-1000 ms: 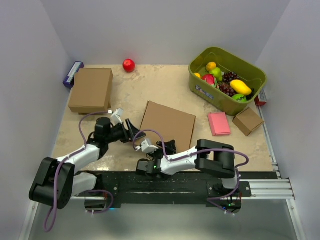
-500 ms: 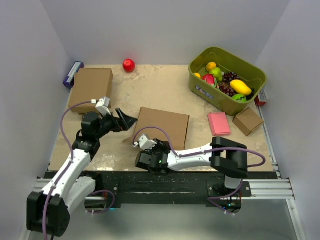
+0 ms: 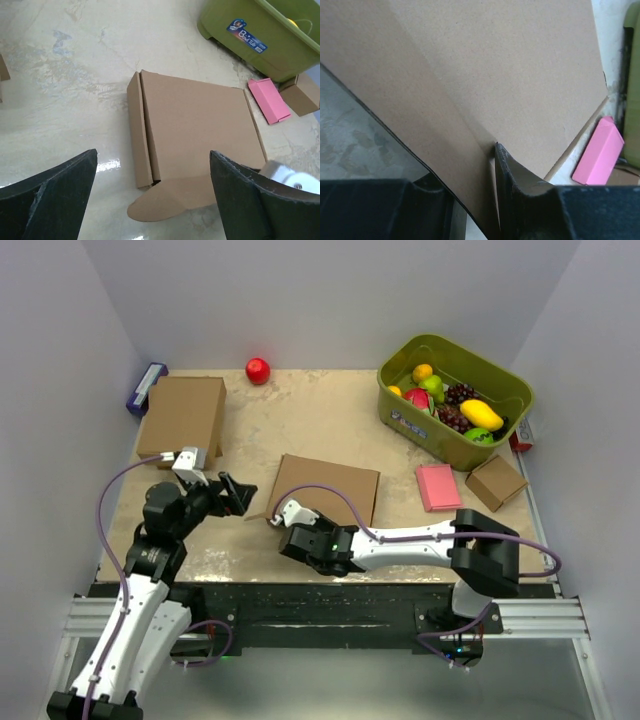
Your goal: Fold the paper box
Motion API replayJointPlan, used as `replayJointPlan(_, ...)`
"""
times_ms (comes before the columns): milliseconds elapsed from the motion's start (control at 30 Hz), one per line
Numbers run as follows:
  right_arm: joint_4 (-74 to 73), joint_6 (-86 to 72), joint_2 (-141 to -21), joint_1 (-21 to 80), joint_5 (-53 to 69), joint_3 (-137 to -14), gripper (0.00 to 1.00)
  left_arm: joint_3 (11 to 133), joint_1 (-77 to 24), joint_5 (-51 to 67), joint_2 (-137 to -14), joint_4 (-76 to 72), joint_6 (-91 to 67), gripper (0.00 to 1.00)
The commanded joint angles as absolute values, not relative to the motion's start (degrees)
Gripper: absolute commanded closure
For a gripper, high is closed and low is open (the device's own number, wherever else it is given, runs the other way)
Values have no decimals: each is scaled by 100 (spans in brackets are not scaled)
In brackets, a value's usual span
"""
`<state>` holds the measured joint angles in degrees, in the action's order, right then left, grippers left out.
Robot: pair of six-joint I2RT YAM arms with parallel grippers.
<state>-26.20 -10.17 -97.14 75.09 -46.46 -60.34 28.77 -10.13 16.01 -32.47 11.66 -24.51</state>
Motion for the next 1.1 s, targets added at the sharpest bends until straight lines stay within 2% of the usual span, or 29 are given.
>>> replayJointPlan(0, -2408, -1011, -9404, 7348, -3841, -5889, 73, 3024, -1002, 2266, -2954, 1451, -2074, 4)
replayJointPlan(167, -2338, -949, -9343, 7155, -3542, -5713, 73, 2988, -1002, 2979, -3067, 1468, -2153, 5)
replayJointPlan(233, -2268, -958, -9290, 7111, -3498, -5634, 66, 3041, -1002, 3015, -3216, 1625, -2162, 6)
replayJointPlan(400, -2224, -1352, -9080, 7102, -3481, -5537, 28, 3041, -1002, 2251, -3191, 1864, -2390, 5)
replayJointPlan(433, -2224, -1441, -9001, 7102, -3420, -5511, 15, 3015, -1002, 2198, -3190, 1846, -2425, 5)
replayJointPlan(500, -2224, -1764, -8702, 7093, -3261, -5484, 9, 2962, -1002, 2057, -3252, 1750, -2540, 5)
replayJointPlan(633, -2259, -2337, -8052, 6935, -2883, -5449, 5, 2707, -993, 2153, -3506, 1284, -2716, 5)
replayJointPlan(733, -2373, -2899, -7551, 6392, -2612, -5327, 3, 2593, -1011, 2118, -3647, 932, -2690, 5)
replayJointPlan(867, -2093, -3181, -7128, 4708, -1848, -4800, 3, 2566, -1011, 1978, -3779, 537, -2646, 1)
replayJointPlan(967, -1601, -3217, -7066, 3670, -767, -4361, 2, 2794, -1002, 2135, -4104, 448, -2506, 0)
replayJointPlan(1067, -1065, -3278, -7180, 3105, -205, -4035, 1, 3058, -993, 2302, -4552, 422, -2382, 0)
